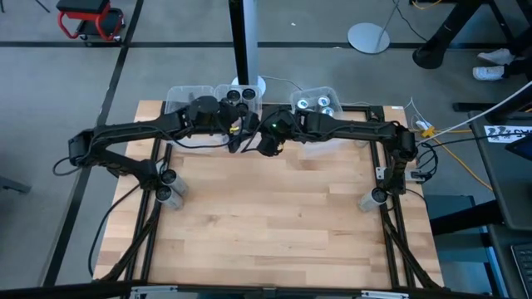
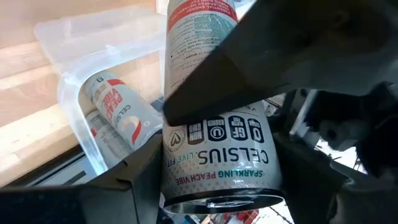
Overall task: Sort soda cans
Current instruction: Put the top right white-pink soda can into the top center transparent bin
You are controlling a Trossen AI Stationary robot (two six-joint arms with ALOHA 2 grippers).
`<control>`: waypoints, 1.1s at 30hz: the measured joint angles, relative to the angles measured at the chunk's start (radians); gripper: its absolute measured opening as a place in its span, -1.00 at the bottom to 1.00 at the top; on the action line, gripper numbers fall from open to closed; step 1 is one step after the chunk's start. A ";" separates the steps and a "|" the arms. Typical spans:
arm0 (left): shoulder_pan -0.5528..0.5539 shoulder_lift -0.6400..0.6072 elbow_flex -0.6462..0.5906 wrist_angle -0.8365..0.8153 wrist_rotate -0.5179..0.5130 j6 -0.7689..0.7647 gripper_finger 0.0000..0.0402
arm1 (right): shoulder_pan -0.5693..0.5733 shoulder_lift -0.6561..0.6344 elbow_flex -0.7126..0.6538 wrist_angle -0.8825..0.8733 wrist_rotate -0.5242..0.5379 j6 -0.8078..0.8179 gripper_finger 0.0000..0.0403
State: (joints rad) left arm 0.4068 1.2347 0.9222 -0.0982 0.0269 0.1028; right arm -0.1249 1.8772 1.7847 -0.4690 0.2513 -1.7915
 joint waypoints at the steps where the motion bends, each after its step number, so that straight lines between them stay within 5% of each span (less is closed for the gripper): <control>1: 0.000 0.004 0.000 0.001 0.002 -0.001 0.86 | 0.000 0.001 0.000 0.000 -0.004 -0.003 0.24; 10: 0.000 0.009 0.000 -0.005 0.002 -0.035 0.78 | 0.000 0.001 0.000 0.000 -0.020 -0.018 0.25; 19: -0.001 0.008 0.003 -0.015 0.008 0.007 0.19 | 0.000 0.002 0.000 0.011 -0.006 0.004 0.51; 33: 0.003 -0.036 -0.001 -0.021 -0.016 0.060 0.19 | 0.002 -0.154 0.003 -0.020 0.069 0.084 0.61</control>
State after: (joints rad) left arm 0.4095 1.1991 0.9213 -0.1190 0.0107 0.1624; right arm -0.1226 1.7229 1.7874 -0.4892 0.3200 -1.7076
